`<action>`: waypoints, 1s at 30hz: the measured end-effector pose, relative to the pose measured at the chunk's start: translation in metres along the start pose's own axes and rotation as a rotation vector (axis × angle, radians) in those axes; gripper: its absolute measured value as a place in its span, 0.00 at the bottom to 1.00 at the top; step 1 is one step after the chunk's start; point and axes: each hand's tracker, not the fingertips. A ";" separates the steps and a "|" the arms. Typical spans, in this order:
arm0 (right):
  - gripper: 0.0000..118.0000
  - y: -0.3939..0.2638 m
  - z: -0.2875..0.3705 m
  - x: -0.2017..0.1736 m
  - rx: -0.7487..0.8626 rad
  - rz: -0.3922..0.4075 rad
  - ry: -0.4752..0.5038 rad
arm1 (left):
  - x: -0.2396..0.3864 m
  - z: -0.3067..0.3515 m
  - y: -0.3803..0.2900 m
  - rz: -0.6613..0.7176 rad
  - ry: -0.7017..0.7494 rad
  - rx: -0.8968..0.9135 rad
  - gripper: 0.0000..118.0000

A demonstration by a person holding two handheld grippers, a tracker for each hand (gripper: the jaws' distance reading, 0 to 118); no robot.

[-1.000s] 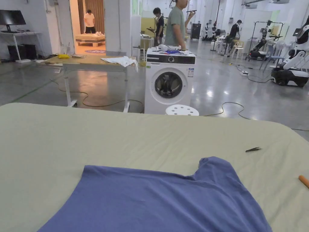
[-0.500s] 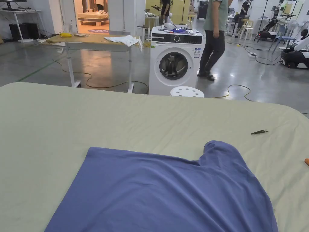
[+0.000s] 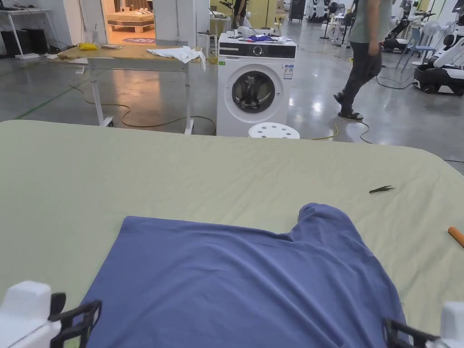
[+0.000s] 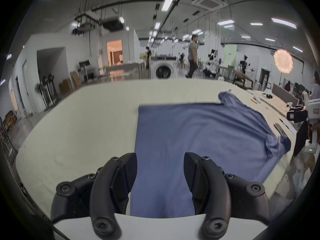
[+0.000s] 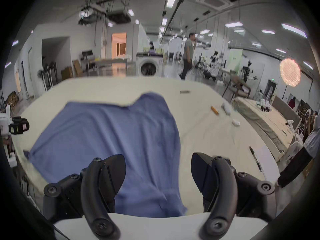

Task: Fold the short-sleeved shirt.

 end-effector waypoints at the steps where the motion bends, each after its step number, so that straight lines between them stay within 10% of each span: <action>1: 0.70 0.005 -0.006 -0.006 0.048 -0.018 0.006 | 0.006 -0.004 0.007 -0.007 0.007 0.036 0.49; 11: 0.66 0.043 -0.047 -0.072 0.370 -0.065 -0.010 | 0.048 -0.027 0.052 -0.001 0.112 0.373 0.37; 15: 0.22 0.051 -0.047 -0.086 0.437 -0.084 0.007 | 0.055 -0.022 0.059 0.017 0.158 0.446 0.01; 17: 0.05 0.054 -0.046 -0.092 0.473 -0.073 -0.012 | 0.056 -0.018 0.061 0.005 0.186 0.470 0.00; 30: 0.00 0.052 -0.043 -0.094 0.463 -0.055 0.029 | 0.012 0.004 0.045 -0.007 0.134 0.306 0.00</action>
